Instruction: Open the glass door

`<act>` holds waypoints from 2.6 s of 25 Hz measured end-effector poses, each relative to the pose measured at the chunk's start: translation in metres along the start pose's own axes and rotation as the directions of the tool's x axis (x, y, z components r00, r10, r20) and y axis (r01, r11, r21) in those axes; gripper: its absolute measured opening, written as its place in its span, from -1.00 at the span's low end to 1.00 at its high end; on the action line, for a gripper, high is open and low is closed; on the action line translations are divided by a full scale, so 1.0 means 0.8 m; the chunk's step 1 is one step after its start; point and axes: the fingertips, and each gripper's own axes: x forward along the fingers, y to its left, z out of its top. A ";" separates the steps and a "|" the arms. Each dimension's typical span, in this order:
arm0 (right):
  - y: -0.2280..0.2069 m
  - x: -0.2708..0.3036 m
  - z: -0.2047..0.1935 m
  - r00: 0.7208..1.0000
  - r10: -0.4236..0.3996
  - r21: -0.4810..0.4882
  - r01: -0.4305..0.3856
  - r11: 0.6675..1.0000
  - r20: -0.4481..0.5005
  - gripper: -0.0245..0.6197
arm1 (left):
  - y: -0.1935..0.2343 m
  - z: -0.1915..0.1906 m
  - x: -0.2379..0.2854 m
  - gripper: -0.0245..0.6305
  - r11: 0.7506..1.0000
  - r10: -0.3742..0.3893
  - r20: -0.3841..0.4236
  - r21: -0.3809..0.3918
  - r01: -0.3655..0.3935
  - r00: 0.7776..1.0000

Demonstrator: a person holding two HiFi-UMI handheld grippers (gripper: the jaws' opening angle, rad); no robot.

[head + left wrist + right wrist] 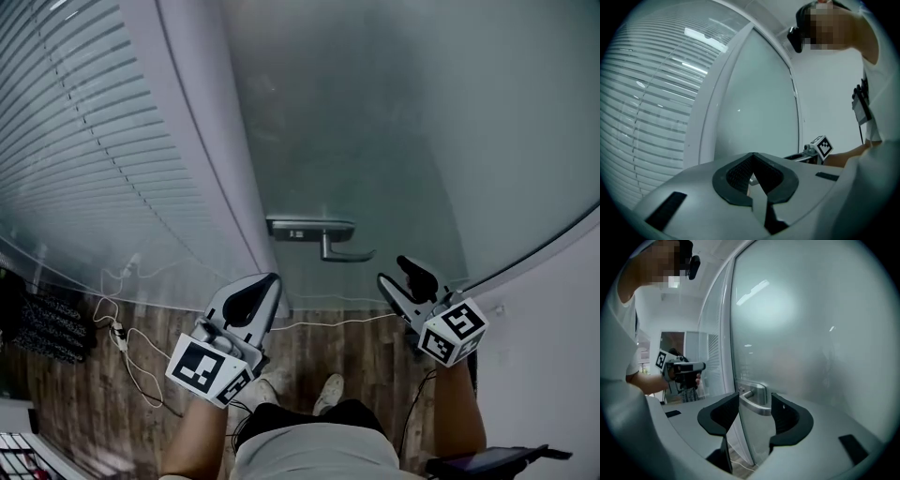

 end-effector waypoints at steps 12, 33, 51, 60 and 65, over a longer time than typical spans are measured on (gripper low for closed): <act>-0.024 0.064 -0.052 0.982 0.003 -0.053 -0.013 0.999 -0.187 -0.18 | 0.000 -0.005 0.006 -0.93 0.999 -0.030 -0.014 -0.016 0.030 0.999; -0.023 0.074 -0.053 0.983 0.009 -0.064 -0.021 0.998 -0.184 -0.39 | 0.006 -0.015 0.025 -0.93 0.998 -0.044 -0.020 -0.037 0.044 0.999; -0.068 0.125 -0.044 0.985 -0.038 -0.030 0.033 0.999 -0.170 -0.39 | 0.000 -0.018 0.011 -0.93 0.999 -0.021 -0.013 -0.026 0.020 1.000; -0.112 0.163 -0.008 0.981 -0.081 -0.027 0.077 0.997 -0.176 -0.39 | 0.003 0.004 0.024 -0.93 0.999 0.010 -0.010 -0.036 -0.010 1.000; -0.134 0.184 -0.005 0.980 -0.104 -0.020 0.103 0.995 -0.172 -0.39 | 0.005 -0.002 0.023 -0.93 0.999 0.034 -0.008 -0.041 -0.034 0.999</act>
